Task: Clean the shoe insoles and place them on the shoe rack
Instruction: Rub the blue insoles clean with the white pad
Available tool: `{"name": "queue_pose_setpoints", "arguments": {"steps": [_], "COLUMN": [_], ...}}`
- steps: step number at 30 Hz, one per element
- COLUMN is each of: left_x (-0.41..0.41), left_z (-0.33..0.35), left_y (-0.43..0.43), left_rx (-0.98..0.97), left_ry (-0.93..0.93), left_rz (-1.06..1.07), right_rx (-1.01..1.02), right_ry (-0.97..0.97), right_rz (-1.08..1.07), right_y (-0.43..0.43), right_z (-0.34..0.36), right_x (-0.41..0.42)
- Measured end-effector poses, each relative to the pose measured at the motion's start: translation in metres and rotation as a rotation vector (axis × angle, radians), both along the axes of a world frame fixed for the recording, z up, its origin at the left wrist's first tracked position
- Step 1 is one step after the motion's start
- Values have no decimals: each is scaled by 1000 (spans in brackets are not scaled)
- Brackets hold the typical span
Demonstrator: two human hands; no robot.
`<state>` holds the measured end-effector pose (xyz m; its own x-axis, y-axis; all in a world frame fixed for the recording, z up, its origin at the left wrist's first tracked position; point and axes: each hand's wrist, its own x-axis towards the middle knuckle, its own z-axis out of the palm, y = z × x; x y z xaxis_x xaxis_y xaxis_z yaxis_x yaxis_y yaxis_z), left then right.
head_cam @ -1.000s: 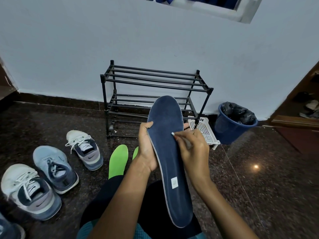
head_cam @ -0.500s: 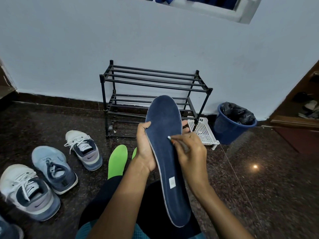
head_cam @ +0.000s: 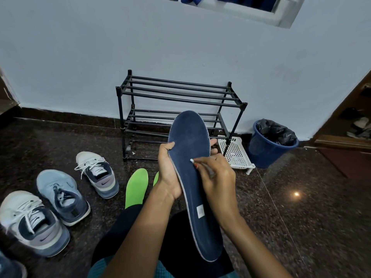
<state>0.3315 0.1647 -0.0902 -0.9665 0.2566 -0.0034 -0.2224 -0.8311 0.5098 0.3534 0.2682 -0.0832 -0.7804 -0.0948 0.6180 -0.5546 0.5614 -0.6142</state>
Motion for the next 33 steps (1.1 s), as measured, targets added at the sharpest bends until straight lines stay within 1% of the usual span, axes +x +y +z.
{"name": "queue_pose_setpoints", "arguments": {"steps": [4, 7, 9, 12, 15, 18, 22, 26, 31, 33], "left_x": [-4, -1, 1, 1, 0, 0, 1, 1, -3, -3], "left_z": [-4, 0, 1, 2, 1, 2, 4, 4, -3, -5], "left_y": [-1, -1, -1, -1, -1, -1, -1, -1, -2, -2], "left_rx": [-11, 6, 37, 18, -15, -30, -5, 8, -47, -41], "left_ry": [6, 23, 21, 16, 21, 15, 25, 16, -27, -28], "left_rz": [16, 34, 46, 47, 24, 29, 48, 62, 65, 77], "right_rx": [-32, -90, -79, -49, -15, -27, -80, -64, -50, -33], "right_ry": [10, -33, -39, -49, -28, -37, -51, -70, -82, -63], "right_rz": [-48, 17, 56, 61, -17, -62, 18, 86, 19, 9], "right_y": [-1, -11, -15, -12, -4, -1, -12, -16, -11, -13], "right_z": [1, -4, -5, -3, 1, 1, -3, -5, 5, 6], "right_x": [-5, 7, 14, 12, 0, -6, 9, 21, 2, 1]}}
